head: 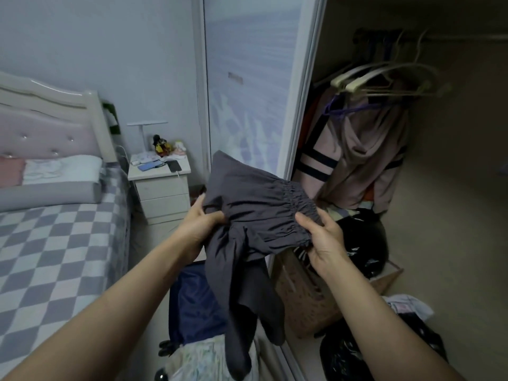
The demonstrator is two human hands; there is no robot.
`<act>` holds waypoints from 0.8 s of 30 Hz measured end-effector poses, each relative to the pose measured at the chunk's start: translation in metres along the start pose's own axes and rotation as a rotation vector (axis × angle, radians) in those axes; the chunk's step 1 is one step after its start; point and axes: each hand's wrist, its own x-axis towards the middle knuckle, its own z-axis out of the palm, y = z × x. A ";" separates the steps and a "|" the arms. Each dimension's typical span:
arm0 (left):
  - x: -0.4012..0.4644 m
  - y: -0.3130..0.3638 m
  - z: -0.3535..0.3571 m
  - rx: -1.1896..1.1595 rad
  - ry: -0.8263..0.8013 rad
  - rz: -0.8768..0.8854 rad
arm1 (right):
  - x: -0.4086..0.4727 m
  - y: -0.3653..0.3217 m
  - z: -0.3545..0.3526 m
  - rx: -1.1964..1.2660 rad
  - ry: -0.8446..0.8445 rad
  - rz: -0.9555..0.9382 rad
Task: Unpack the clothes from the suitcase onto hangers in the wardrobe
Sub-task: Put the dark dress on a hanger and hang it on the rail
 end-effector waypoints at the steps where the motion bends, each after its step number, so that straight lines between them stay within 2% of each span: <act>1: -0.001 0.004 -0.001 0.066 0.014 0.065 | 0.000 -0.005 0.001 0.025 0.040 -0.041; 4: -0.012 0.019 0.004 0.283 0.005 0.269 | -0.004 -0.016 0.009 -0.093 0.085 -0.187; 7: -0.029 0.027 0.022 0.411 -0.216 0.328 | -0.019 -0.007 0.023 -0.336 0.050 -0.278; 10: -0.039 0.015 0.048 0.536 -0.371 0.383 | -0.027 -0.001 0.029 -0.334 0.016 -0.321; 11: -0.037 0.008 0.055 0.564 -0.360 0.427 | -0.028 -0.004 0.031 -0.280 -0.014 -0.322; 14: -0.025 -0.003 0.061 0.509 -0.187 0.502 | -0.032 -0.015 0.030 -0.143 -0.209 -0.218; 16: -0.021 -0.006 0.064 0.388 -0.082 0.505 | -0.037 -0.018 0.021 -0.191 -0.392 -0.138; 18: -0.019 -0.006 0.060 0.177 -0.014 0.416 | -0.039 -0.017 0.015 -0.277 -0.481 -0.129; 20: -0.019 -0.004 0.059 -0.009 0.064 0.315 | -0.039 -0.019 0.010 -0.365 -0.429 -0.275; 22: -0.016 0.001 0.058 -0.148 0.151 0.210 | -0.038 -0.020 0.001 -0.470 -0.252 -0.457; 24: -0.012 0.005 0.056 -0.268 0.217 0.105 | -0.040 -0.017 -0.008 -0.575 -0.163 -0.525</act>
